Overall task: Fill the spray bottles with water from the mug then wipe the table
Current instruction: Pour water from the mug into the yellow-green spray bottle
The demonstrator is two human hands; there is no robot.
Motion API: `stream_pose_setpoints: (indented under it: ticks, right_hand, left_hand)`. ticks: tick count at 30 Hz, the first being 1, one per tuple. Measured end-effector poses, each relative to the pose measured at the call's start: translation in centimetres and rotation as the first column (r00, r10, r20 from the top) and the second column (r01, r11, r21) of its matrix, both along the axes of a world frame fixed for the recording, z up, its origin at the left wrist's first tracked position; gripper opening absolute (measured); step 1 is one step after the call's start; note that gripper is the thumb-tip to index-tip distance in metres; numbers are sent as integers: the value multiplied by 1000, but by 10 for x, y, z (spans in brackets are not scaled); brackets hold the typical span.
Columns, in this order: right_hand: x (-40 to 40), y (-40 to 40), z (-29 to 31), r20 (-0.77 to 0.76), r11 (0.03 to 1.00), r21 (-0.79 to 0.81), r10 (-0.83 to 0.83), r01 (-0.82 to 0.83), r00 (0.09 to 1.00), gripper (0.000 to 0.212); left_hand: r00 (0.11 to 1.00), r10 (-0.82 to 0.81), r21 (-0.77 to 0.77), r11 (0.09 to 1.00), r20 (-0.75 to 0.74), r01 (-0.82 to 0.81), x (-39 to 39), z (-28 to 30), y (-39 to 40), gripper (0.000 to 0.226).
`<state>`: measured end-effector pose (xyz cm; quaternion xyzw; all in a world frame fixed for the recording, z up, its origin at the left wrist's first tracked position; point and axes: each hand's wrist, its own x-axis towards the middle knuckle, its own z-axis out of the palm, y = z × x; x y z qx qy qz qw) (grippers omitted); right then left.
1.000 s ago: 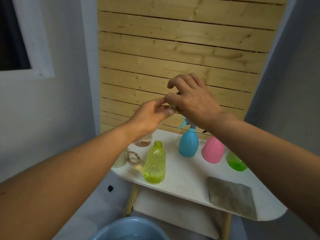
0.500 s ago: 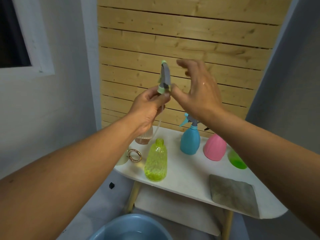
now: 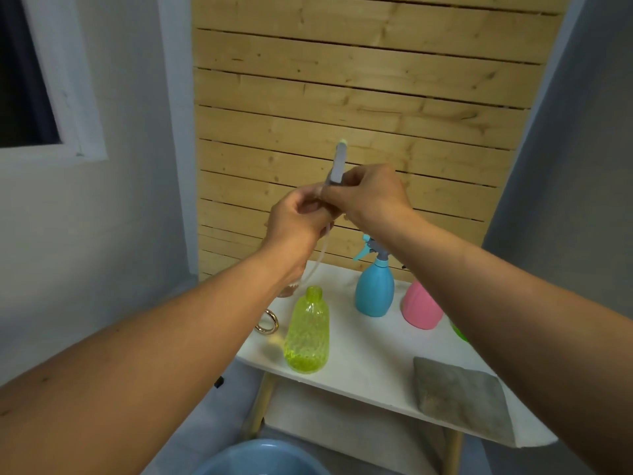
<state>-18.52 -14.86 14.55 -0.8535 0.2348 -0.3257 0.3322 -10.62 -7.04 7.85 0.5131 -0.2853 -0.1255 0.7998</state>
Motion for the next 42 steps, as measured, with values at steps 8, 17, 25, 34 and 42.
stream_pose_setpoints:
  ticks: [8, 17, 25, 34, 42]
  right_hand:
    - [-7, -8, 14, 92, 992, 40, 116, -120, 989, 12]
    - [-13, -3, 9, 78, 984, -92, 162, -155, 984, 30]
    - [-10, -2, -17, 45, 980, -97, 176, -171, 983, 25]
    - [-7, -7, -49, -42, 973, 22, 231, -230, 972, 14]
    - [-22, 5, -60, -43, 932, 43, 360, -359, 932, 15]
  left_hand:
    - [981, -130, 289, 954, 146, 84, 18, -27, 30, 71]
    - [949, -292, 674, 725, 115, 141, 29, -95, 42, 107]
    - [959, -238, 764, 644, 151, 39, 19, -135, 35, 116]
    - [982, -95, 673, 739, 165, -41, 5, -171, 29, 96]
    - [982, -72, 606, 794, 176, -50, -5, -169, 62, 90]
